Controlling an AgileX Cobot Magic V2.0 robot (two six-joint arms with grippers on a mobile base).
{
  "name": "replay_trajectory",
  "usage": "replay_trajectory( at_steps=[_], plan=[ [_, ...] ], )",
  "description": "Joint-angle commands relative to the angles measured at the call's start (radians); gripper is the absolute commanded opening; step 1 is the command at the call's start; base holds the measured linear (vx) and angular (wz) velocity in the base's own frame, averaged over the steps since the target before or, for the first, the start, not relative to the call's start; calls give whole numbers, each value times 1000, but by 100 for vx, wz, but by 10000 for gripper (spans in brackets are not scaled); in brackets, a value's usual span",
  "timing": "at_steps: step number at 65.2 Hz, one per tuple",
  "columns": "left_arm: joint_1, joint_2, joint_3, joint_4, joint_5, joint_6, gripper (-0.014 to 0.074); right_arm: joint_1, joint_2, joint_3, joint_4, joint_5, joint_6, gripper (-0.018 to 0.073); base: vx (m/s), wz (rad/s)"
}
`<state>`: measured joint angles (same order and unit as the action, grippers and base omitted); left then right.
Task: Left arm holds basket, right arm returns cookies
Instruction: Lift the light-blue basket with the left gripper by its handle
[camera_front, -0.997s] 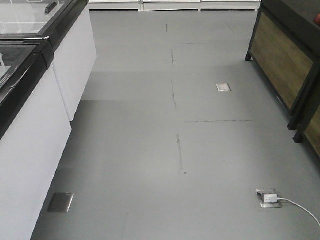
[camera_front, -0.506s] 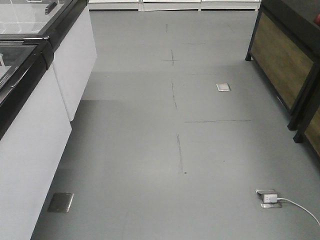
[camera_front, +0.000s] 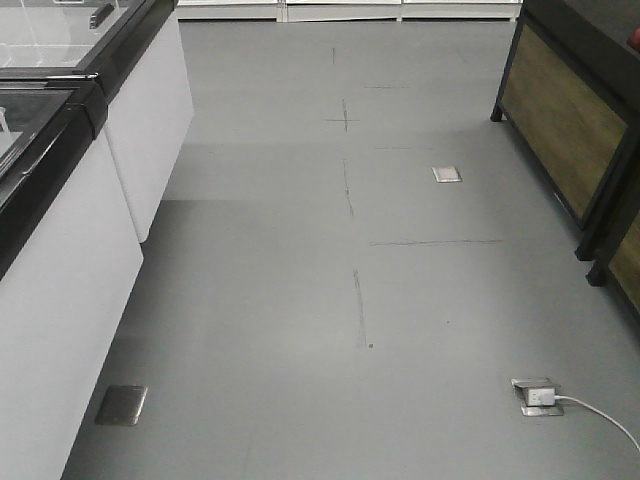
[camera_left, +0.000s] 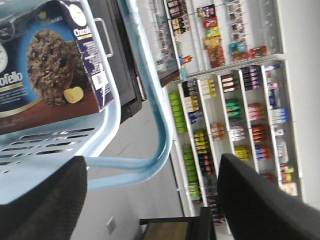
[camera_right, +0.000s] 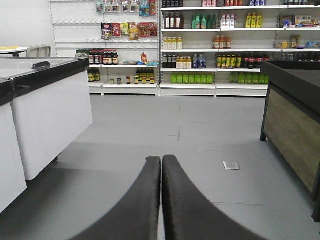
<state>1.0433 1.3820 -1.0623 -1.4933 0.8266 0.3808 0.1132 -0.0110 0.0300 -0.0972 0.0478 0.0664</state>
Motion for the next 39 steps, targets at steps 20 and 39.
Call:
replay_trajectory(
  at_steps=[20, 39],
  plan=[
    [4, 122, -124, -246, 88, 170, 524, 0, -10, -2, -8, -72, 1, -8, 0, 0],
    [-3, 210, -231, -246, 116, 145, 524, 0, -10, -2, -8, -72, 1, -8, 0, 0]
  ],
)
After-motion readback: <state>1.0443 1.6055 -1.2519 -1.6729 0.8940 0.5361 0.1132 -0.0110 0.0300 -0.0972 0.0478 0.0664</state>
